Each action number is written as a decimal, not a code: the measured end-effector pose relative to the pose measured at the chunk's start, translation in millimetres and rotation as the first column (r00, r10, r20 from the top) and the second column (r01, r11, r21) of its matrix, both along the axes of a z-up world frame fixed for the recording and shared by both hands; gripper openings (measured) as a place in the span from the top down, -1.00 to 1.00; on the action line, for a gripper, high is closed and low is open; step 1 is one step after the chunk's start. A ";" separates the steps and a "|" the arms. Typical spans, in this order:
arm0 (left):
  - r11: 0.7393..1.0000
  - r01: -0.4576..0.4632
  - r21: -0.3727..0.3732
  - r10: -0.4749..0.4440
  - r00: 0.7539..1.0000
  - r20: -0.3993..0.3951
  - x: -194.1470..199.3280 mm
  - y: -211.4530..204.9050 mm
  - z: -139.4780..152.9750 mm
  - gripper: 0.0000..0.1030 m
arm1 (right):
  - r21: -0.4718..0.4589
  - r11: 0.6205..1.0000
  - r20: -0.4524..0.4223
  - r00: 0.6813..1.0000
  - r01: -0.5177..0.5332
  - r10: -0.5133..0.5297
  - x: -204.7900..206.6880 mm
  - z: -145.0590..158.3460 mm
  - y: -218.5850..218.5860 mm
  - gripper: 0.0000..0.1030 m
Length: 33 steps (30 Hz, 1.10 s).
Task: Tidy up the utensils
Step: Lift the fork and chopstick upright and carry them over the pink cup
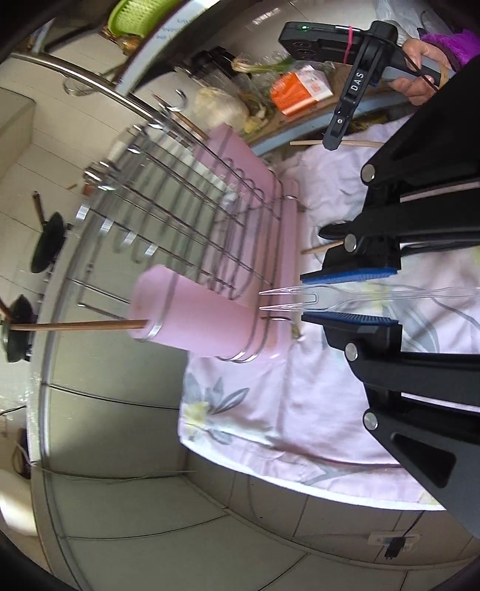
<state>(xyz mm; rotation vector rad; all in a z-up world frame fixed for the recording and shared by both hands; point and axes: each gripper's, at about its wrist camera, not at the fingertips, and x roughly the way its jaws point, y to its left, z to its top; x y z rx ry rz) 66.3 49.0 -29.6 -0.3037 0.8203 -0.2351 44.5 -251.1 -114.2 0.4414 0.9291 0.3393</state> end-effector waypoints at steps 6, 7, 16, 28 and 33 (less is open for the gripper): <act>0.999 -0.035 -0.025 0.038 0.989 0.143 -14.9 7.4 41.4 0.73 | -0.037 0.999 0.187 0.982 0.016 -0.009 -23.0 48.3 1.9 0.88; 0.999 -0.037 -0.028 0.041 0.986 0.160 -15.2 8.4 47.0 0.73 | -0.040 0.999 0.214 0.977 0.019 -0.010 -25.9 56.6 1.9 0.88; 0.995 -0.080 -0.058 0.095 0.943 0.320 -20.6 21.0 120.2 0.73 | -0.048 0.997 0.412 0.911 0.064 -0.039 -32.6 136.5 -14.4 0.88; 0.984 -0.158 -0.087 0.180 0.875 0.450 6.8 33.1 192.6 0.73 | 0.007 0.984 0.627 0.766 0.177 -0.142 -9.1 222.9 -34.6 0.88; 0.977 -0.207 -0.052 0.206 0.852 0.481 27.2 30.2 198.1 0.73 | 0.002 0.968 0.708 0.684 0.249 -0.178 6.5 237.6 -32.6 0.88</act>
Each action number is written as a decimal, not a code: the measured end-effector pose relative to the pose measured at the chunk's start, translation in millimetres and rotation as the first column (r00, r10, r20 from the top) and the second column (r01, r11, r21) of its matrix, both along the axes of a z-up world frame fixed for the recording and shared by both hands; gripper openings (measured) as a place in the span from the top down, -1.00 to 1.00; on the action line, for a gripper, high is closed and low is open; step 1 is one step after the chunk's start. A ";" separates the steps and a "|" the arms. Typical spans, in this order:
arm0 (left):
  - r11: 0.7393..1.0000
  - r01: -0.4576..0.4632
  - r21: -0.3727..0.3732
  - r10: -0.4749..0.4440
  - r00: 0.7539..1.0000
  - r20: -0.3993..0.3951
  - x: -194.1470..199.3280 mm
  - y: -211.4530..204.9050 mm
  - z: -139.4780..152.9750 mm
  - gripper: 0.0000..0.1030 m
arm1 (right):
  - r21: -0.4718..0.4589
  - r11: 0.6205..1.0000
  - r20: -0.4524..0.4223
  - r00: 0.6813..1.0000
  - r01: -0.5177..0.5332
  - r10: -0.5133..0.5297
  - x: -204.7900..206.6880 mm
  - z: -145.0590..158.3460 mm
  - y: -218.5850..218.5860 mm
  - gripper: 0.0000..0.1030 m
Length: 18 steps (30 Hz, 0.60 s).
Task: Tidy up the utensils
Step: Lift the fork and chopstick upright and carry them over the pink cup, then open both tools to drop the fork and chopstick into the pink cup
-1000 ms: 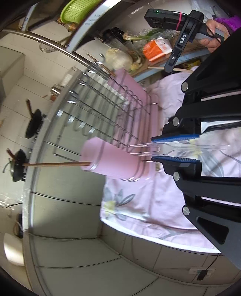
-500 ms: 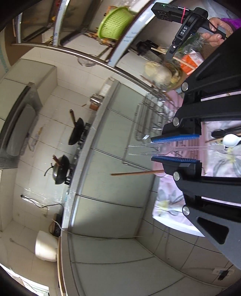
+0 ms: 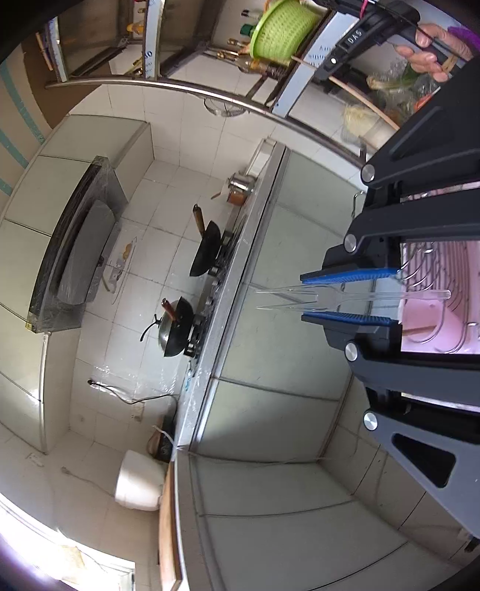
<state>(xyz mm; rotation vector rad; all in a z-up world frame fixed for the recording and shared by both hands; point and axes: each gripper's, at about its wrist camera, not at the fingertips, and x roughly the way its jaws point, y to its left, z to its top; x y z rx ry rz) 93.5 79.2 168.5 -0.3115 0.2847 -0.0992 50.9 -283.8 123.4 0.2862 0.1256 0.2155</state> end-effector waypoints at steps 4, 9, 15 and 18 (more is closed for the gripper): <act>0.998 -0.035 0.050 0.034 0.999 0.011 17.9 -4.4 -4.7 0.73 | -0.014 0.999 0.023 0.999 0.032 -0.032 19.3 -4.5 2.8 0.88; 0.995 -0.034 0.090 0.036 0.999 -0.023 39.7 -10.8 -22.1 0.73 | -0.022 0.999 -0.044 0.998 0.033 -0.034 44.9 -27.1 4.4 0.88; 0.997 -0.003 0.083 0.014 0.991 -0.131 61.6 -10.7 -54.3 0.73 | -0.047 0.999 -0.152 0.988 0.009 -0.016 56.1 -57.9 13.0 0.88; 0.997 0.006 0.077 0.008 0.984 -0.179 69.8 -11.2 -71.4 0.73 | -0.045 0.999 -0.213 0.977 -0.002 -0.007 61.1 -75.0 13.3 0.88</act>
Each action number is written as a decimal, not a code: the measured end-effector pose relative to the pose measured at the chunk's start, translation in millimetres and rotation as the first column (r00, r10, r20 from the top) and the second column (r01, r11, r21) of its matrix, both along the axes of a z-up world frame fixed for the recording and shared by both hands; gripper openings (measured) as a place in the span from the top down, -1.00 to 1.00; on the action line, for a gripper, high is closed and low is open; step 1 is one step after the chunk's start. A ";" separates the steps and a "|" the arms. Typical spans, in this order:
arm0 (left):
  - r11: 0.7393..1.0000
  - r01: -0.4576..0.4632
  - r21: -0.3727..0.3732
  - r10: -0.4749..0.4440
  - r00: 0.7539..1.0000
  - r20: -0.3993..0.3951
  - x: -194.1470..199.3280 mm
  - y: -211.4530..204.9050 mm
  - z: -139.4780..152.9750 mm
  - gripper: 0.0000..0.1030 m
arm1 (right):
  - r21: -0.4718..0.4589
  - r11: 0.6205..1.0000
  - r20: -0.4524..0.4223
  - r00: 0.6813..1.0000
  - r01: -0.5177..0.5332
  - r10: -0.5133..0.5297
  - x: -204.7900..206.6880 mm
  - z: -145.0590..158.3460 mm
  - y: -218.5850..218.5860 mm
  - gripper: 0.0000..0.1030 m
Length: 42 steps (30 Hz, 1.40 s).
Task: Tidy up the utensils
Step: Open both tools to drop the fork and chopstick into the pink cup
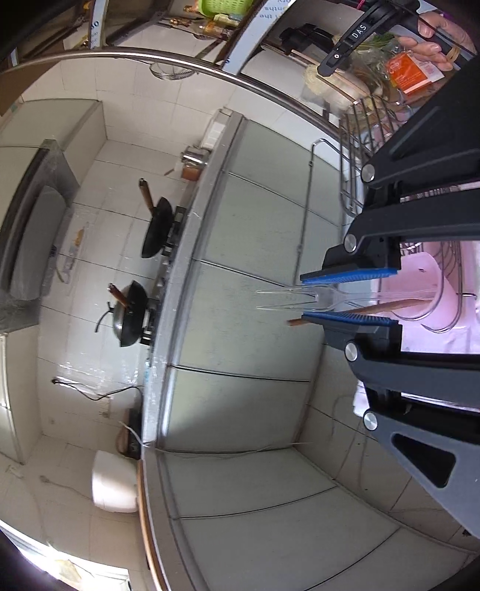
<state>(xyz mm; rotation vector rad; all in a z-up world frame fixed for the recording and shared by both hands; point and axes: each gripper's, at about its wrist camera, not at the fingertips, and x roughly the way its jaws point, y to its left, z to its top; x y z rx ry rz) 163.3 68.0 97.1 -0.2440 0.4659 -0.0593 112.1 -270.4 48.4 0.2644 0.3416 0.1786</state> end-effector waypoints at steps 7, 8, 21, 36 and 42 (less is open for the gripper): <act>1.000 0.008 -0.002 -0.009 0.996 -0.091 9.0 -1.7 -35.8 0.73 | 0.002 1.000 -0.088 0.996 -0.010 0.010 4.6 -25.1 3.4 0.88; 1.000 0.010 -0.007 -0.010 0.995 -0.104 10.1 -1.6 -40.1 0.73 | 0.003 1.000 -0.098 0.995 -0.011 0.012 4.4 -28.6 3.8 0.88; 0.999 -0.016 -0.043 0.010 0.990 -0.141 7.1 5.3 -46.7 0.58 | 0.050 0.999 -0.151 0.988 -0.010 0.017 5.1 -33.1 -3.2 0.31; 0.996 0.048 -0.077 -0.056 0.991 -0.118 -58.0 -5.4 -37.8 0.58 | 0.075 0.997 -0.153 0.988 -0.007 0.018 -49.1 -37.5 -10.1 0.16; 0.989 0.132 -0.066 -0.143 0.970 -0.197 -79.8 -27.9 -65.3 0.58 | 0.071 0.996 -0.241 0.969 -0.045 0.061 -68.8 -68.4 0.9 0.16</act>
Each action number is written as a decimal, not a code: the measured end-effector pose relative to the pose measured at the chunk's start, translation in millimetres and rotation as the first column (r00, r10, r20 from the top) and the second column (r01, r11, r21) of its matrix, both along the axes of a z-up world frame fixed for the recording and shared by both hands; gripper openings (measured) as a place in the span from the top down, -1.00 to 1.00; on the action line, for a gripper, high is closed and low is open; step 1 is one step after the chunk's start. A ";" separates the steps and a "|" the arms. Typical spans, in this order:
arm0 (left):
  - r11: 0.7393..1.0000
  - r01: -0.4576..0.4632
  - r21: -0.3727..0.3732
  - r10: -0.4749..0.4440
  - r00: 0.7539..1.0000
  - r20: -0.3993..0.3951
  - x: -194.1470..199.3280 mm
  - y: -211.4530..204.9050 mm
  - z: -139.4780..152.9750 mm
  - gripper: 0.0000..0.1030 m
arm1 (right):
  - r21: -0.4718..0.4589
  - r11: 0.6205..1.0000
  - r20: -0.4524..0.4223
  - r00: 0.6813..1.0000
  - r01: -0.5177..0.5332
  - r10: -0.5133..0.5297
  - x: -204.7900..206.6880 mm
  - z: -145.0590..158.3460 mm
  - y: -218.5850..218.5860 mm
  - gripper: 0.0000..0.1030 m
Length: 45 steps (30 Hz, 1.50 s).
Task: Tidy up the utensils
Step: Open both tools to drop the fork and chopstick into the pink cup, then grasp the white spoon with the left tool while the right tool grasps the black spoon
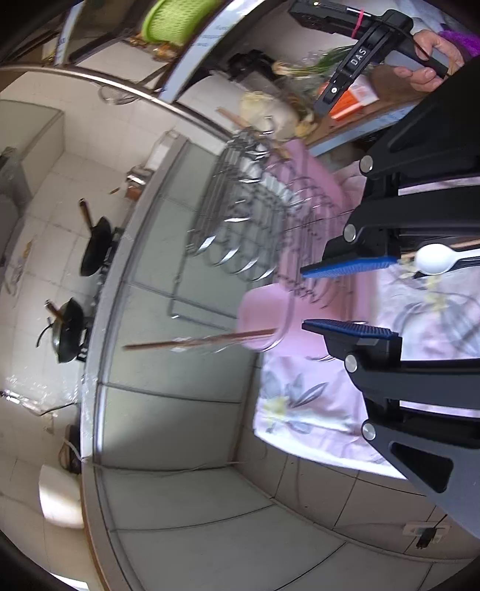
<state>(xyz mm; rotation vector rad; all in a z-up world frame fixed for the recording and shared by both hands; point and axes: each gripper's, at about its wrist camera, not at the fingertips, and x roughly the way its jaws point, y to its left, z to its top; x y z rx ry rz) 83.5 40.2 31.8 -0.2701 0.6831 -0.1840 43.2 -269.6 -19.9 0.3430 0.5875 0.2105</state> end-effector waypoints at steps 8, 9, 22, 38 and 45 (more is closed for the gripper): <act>0.988 0.151 -0.042 -0.156 0.972 -0.173 -11.2 -37.1 -61.0 0.58 | 0.017 0.997 -0.150 0.985 -0.078 0.080 -13.6 -51.6 19.1 0.16; 0.985 0.162 -0.057 -0.171 0.964 -0.202 -10.4 -40.1 -68.8 0.58 | 0.028 0.996 -0.171 0.981 -0.086 0.089 -14.6 -58.4 20.3 0.16; 0.977 0.193 -0.093 -0.214 0.872 -0.440 0.7 -75.8 -147.1 0.58 | 0.118 0.982 -0.301 0.937 -0.147 0.176 -15.4 -107.4 22.6 0.16; 0.981 0.189 0.046 -0.149 0.882 -0.447 14.3 -108.1 -163.6 0.58 | 0.162 0.973 -0.333 0.920 -0.162 0.209 -5.3 -127.0 18.9 0.16; 0.977 0.209 0.051 -0.174 0.906 -0.386 7.8 -96.4 -152.3 0.95 | 0.151 0.973 -0.346 0.912 -0.176 0.219 -3.4 -129.8 24.3 0.16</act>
